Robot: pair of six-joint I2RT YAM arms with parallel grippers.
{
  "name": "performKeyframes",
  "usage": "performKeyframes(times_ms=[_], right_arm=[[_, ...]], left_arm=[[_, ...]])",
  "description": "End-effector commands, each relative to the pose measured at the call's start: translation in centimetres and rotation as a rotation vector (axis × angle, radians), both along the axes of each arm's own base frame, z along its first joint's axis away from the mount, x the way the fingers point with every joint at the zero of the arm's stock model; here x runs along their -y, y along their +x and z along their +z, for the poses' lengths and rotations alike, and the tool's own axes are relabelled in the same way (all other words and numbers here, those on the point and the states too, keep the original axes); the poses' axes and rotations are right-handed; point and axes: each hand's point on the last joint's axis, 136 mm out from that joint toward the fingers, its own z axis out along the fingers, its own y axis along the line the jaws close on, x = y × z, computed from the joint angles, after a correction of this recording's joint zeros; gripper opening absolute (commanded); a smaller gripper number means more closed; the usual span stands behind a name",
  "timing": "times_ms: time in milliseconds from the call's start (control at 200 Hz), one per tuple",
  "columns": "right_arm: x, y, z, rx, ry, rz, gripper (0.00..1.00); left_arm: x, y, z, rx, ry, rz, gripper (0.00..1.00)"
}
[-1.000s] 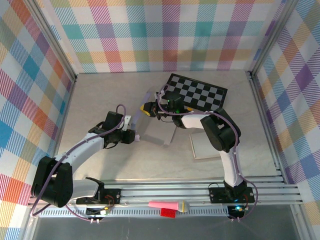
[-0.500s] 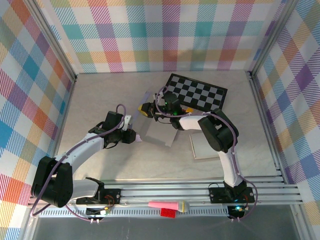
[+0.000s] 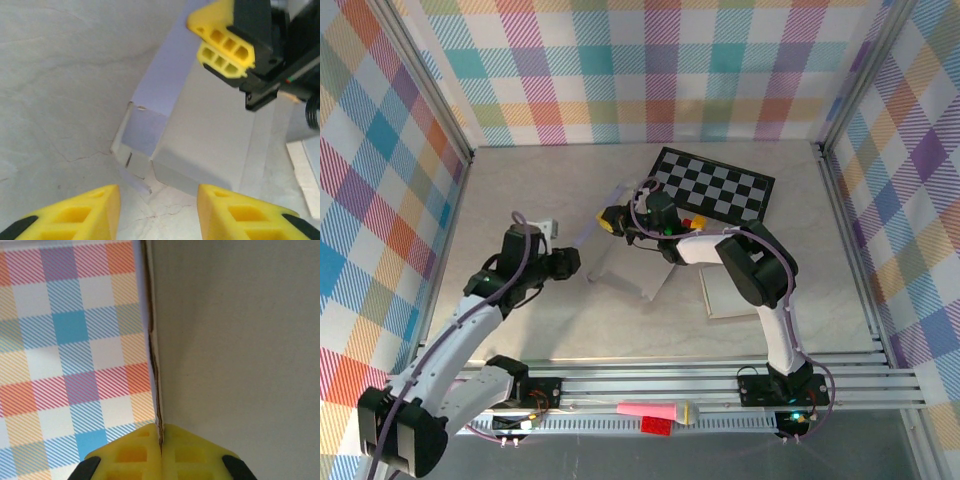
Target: Fold the paper box
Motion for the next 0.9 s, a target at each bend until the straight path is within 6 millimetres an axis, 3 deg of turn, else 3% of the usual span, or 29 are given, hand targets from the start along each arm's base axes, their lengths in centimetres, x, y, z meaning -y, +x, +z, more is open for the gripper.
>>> performKeyframes(times_ms=[0,175,395,740,895], right_arm=[[0.1,0.6,2.1,0.004,0.037,-0.062,0.00],[0.1,0.4,1.7,-0.016,0.007,-0.064,0.00],[0.4,0.4,1.6,-0.028,0.002,-0.080,0.00],[0.1,0.4,2.3,-0.033,0.007,-0.088,0.00],[0.2,0.4,2.5,-0.030,0.008,-0.093,0.00]], left_arm=[[-1.6,0.8,1.6,-0.062,-0.172,0.173,0.38],[-0.6,3.3,3.4,-0.196,-0.392,0.283,0.37],[0.1,4.6,4.0,-0.349,-0.560,0.463,0.40],[2.0,6.3,2.6,-0.443,-0.547,0.538,0.36],[1.6,6.3,2.0,-0.450,-0.506,0.555,0.35]])
